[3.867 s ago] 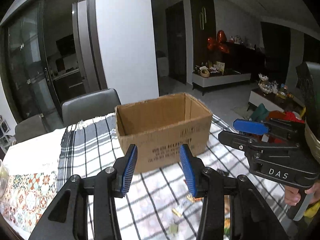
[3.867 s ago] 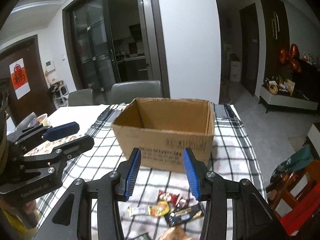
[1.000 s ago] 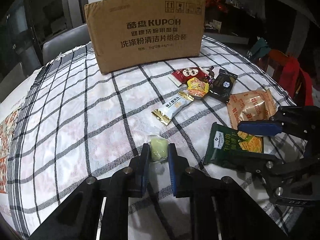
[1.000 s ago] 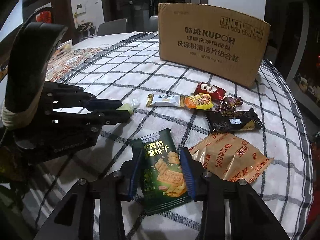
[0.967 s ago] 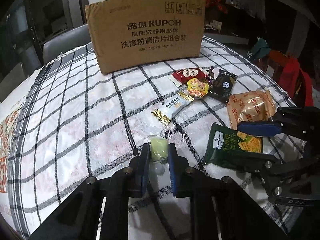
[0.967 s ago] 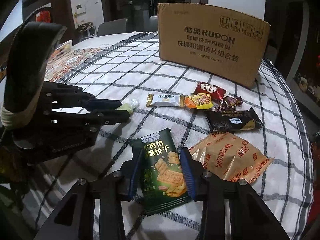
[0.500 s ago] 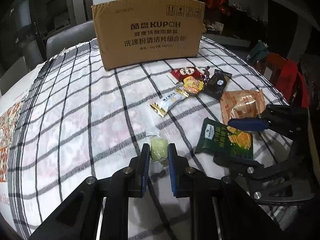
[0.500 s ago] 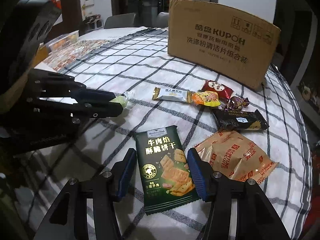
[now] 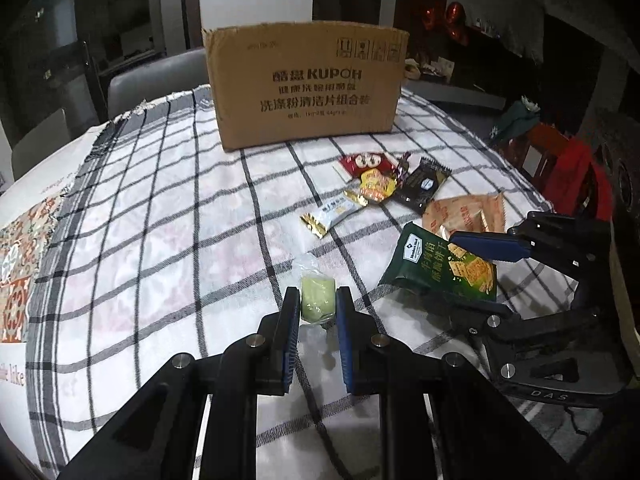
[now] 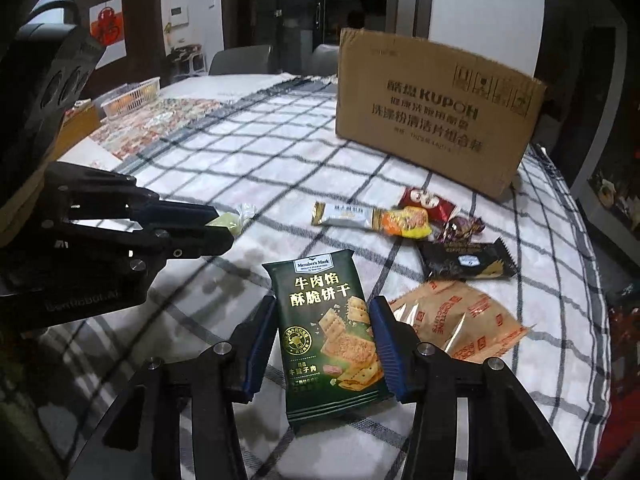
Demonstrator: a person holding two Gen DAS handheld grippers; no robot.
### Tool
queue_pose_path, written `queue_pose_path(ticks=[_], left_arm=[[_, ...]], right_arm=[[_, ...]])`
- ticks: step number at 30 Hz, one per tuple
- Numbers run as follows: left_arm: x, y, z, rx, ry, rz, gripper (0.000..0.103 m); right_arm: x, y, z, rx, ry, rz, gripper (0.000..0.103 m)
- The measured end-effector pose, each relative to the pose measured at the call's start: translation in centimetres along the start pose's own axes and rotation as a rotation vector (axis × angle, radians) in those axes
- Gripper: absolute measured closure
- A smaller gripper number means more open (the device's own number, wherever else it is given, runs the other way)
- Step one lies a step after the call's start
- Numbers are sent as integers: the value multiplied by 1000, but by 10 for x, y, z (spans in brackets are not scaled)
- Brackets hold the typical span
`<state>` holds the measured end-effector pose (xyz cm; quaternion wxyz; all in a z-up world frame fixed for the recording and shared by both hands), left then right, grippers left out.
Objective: Organize snacks
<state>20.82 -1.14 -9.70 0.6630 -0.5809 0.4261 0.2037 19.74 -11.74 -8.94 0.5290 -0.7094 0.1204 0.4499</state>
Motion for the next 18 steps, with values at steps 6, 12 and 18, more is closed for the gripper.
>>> queue_pose_path(ticks=[6, 12, 18], left_arm=[[-22, -8, -3, -6, -10, -47, 84], [-38, -27, -7, -5, -12, -91, 84], [-50, -54, -9, 16, -16, -141, 84]], right_arm=[[-20, -10, -1, 23, 19, -51, 55], [-41, -26, -8, 72, 34, -121, 55], [-58, -47, -21, 103, 75, -190, 55]])
Point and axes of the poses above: each gripper's, at about its wrist camera, not at the fingertips, and x roughly the way its jaws point, z to its left, y to its underside, the point moved 3 cm from there along x, roughly the way its jaws point, and after that the axes turned 3 degrees about z, right-handed, at the moved point
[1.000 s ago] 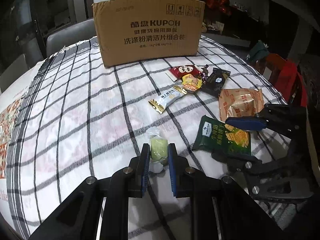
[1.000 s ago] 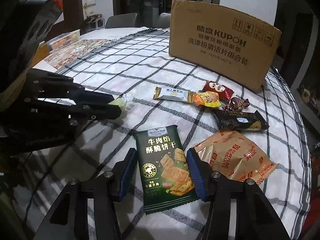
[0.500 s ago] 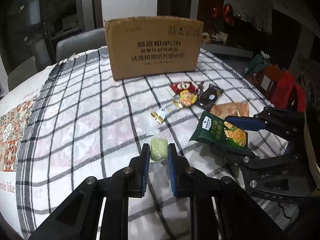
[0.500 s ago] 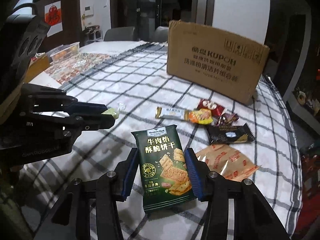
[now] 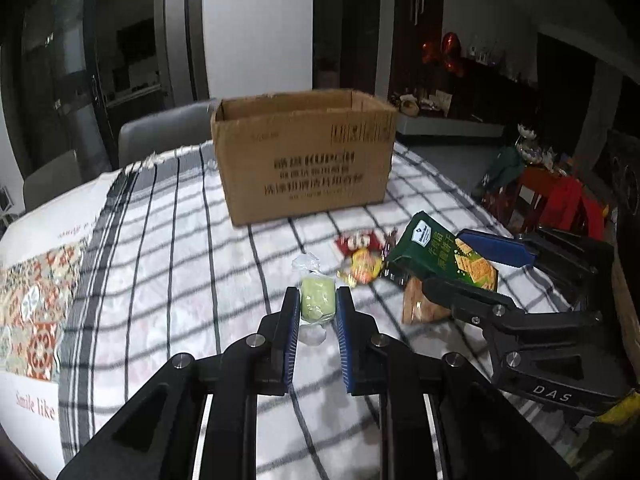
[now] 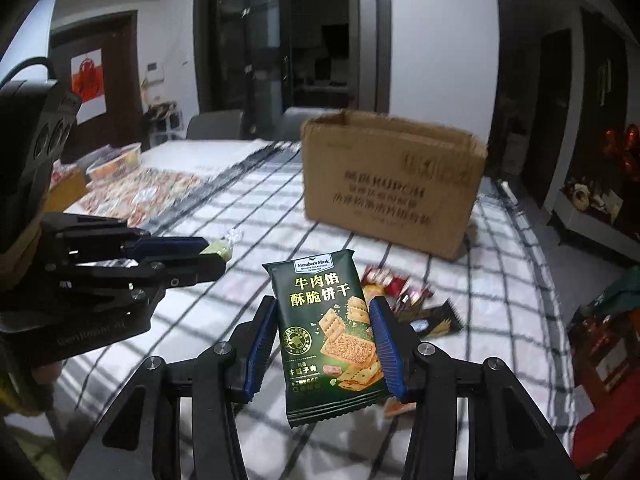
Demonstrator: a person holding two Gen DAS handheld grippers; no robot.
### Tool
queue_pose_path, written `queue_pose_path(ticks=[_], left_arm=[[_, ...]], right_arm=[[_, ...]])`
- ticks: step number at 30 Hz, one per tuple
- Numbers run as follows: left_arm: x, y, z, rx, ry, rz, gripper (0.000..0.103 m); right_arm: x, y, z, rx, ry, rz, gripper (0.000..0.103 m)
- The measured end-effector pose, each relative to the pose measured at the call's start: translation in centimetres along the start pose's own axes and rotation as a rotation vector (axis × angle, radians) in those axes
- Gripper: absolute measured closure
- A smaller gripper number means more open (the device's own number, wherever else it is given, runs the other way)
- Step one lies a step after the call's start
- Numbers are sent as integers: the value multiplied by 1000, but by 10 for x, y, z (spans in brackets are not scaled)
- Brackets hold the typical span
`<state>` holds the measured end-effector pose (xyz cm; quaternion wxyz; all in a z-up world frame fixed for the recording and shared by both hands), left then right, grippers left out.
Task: Organize snacks
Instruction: 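Carry the cracker packet and pale green candy into the box and open both tools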
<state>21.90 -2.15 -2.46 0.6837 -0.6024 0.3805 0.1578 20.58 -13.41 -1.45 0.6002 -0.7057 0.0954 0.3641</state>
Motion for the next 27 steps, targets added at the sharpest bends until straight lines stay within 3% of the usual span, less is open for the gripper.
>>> queue_pose_path(ticks=[11, 27], left_arm=[[-1, -62, 10, 0, 14, -96, 84], [32, -168, 38, -15, 43, -138, 84]], right_arm=[[-2, -57, -36, 87, 26, -96, 55], [36, -151, -91, 145, 46, -123, 55]])
Point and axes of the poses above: each gripper's, at about its wrist camera, not at the fingertips, and x roughly the way its jaws point, z to its left, y to its underside, the point moved 3 cm from there along x, roughly the way its jaws point, and after that the axes turned 3 degrees about z, right-handed, at the moved point
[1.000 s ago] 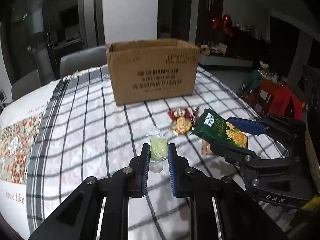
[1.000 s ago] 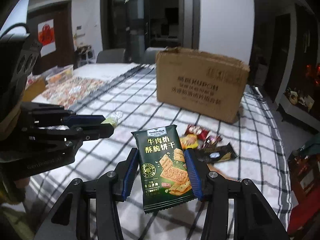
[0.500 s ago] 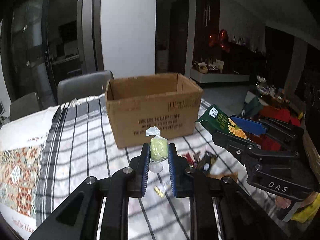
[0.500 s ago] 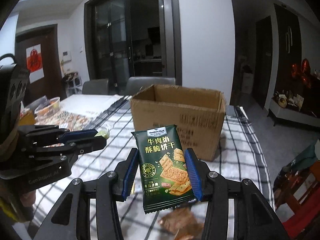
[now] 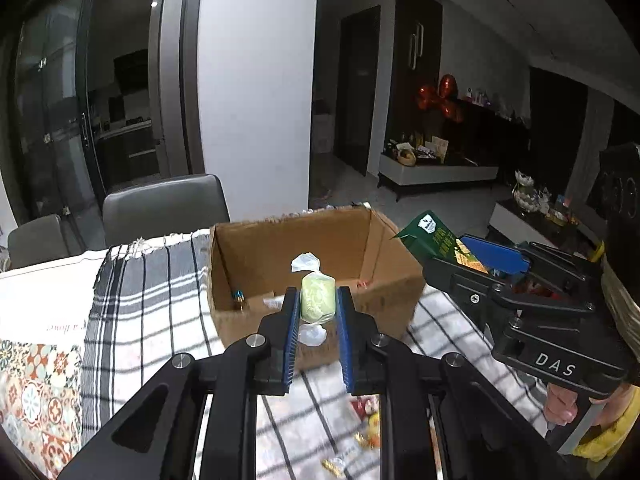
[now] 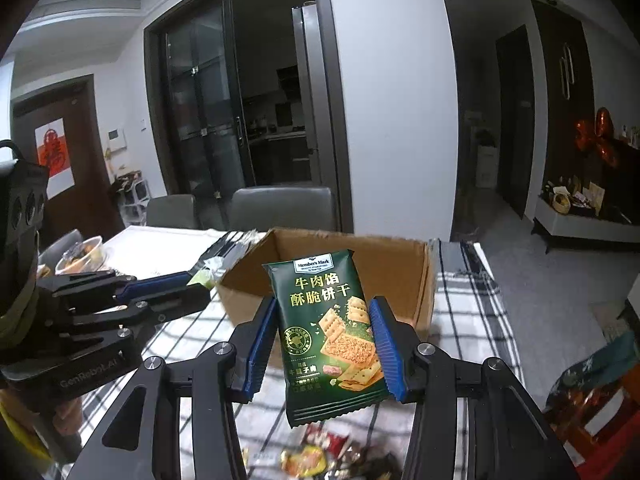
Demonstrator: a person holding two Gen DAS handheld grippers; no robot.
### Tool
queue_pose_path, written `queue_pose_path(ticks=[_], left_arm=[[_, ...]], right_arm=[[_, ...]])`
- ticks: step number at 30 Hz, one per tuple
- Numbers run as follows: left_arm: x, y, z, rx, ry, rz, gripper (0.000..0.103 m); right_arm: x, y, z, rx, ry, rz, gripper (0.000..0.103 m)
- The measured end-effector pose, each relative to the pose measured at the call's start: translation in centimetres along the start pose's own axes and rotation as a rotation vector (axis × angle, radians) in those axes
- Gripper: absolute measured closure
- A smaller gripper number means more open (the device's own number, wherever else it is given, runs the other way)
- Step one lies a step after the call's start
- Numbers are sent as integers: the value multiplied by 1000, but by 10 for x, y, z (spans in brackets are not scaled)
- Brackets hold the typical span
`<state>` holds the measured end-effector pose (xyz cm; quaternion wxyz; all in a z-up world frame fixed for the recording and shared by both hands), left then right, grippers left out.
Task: Organize snacks
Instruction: 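Carry the cracker packet and pale green candy into the box and open both tools, then withdraw both tools from the box back toward the snack pile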
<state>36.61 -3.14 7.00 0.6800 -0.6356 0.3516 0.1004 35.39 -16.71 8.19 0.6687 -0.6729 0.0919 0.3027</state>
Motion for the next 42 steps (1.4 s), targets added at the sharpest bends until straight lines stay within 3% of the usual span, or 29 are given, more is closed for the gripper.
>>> queue_pose_path(ticks=[7, 19, 21, 23, 34, 42], left_arm=[[33, -30, 16, -14, 1, 21, 84], [101, -49, 35, -79, 28, 128, 84], [108, -50, 38, -89, 36, 140, 68], [109, -48, 39, -88, 7, 139, 61], [54, -21, 16, 16, -23, 53, 61], [-4, 6, -9, 93, -2, -20, 61]], right_arm=[[34, -24, -12, -19, 6, 41, 55], [97, -43, -39, 26, 37, 126, 55], [101, -44, -40, 27, 46, 125, 54], [102, -43, -41, 36, 63, 131, 39], [46, -19, -26, 1, 123, 67, 38], [-2, 7, -11, 14, 66, 33, 38]])
Point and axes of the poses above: each gripper's, at about its wrist camera, not at the fingertips, and x roughly the way its jaws point, z to its left, y to its underside, the point moved 3 cm from there along x, roughly the way its jaws point, and after that the axes turned 3 degrees about z, right-handed, at the moved point
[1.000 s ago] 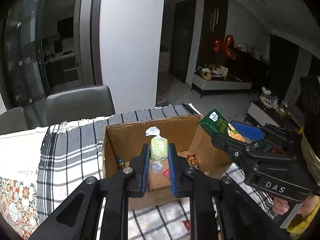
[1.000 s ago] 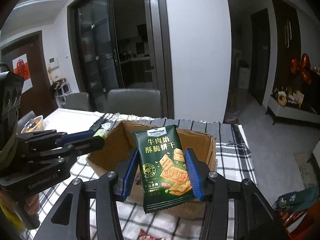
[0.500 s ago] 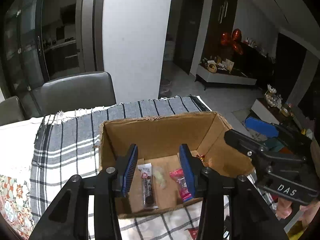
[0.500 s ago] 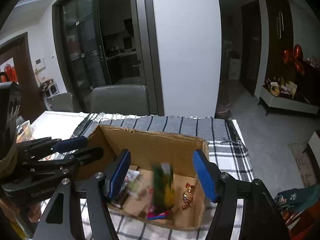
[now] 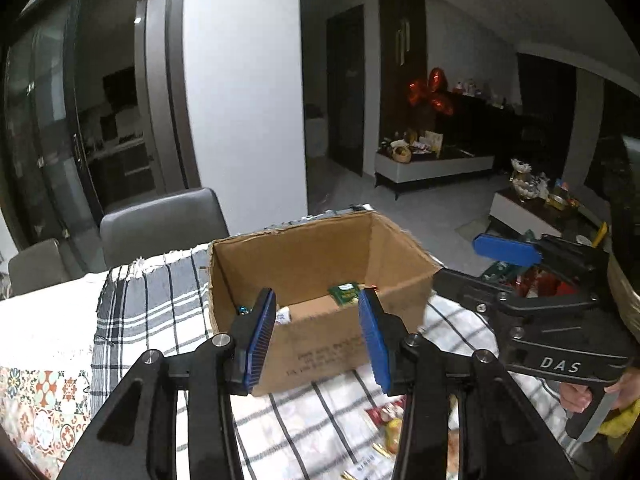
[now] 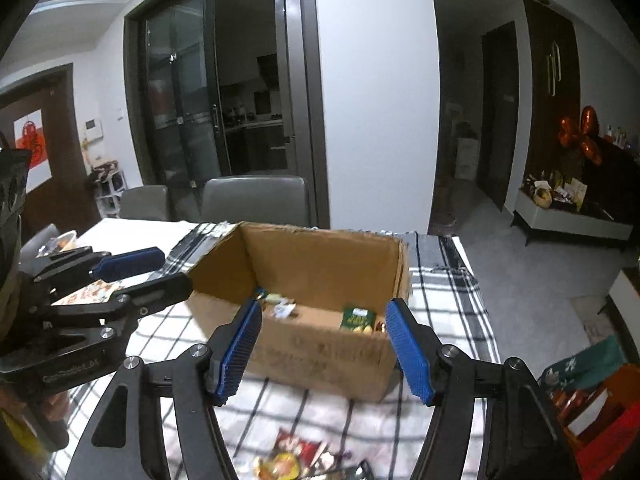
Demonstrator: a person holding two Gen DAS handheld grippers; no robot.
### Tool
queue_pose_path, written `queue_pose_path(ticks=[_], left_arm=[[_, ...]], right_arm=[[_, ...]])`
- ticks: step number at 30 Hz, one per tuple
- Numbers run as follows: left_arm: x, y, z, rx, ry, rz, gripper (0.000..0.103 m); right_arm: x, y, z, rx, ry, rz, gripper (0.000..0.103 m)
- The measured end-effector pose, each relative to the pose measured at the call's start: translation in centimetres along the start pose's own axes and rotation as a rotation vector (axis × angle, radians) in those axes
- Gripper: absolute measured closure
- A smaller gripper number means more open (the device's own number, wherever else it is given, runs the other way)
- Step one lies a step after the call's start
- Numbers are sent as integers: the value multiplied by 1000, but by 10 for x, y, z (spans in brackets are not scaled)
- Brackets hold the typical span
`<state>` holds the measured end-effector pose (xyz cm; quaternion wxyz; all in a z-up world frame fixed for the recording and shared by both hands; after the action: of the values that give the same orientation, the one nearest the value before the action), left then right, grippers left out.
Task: Organize snacks
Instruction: 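Withdraw both tools from the box back toward the snack pile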
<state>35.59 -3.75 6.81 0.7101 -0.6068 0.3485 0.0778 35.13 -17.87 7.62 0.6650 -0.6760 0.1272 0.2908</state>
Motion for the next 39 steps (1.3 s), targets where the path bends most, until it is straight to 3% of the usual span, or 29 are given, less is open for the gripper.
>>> queue_pose_path(ticks=[13, 20, 33, 39], left_arm=[[-47, 42, -46, 93, 17, -29, 61], [-40, 78, -61, 143, 27, 15, 61], [-16, 132, -82, 204, 108, 133, 61], [3, 149, -84, 212, 162, 192, 61]], right_arm=[[-47, 57, 6, -24, 19, 25, 38], [-58, 98, 3, -28, 85, 58, 38], [-44, 174, -3, 122, 62, 221, 38], [-32, 192, -5, 154, 59, 272, 38]])
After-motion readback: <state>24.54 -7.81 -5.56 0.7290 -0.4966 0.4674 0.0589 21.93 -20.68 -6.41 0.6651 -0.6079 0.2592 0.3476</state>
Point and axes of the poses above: each gripper's, at about its wrist camera, not at the fingertips, and x roughly the way its jaws point, z to its left, y to its underside, the point moved 3 cm from there along x, roughly the way its jaws point, and after that the axes turned 3 degrees about z, right-handed, at the moved point
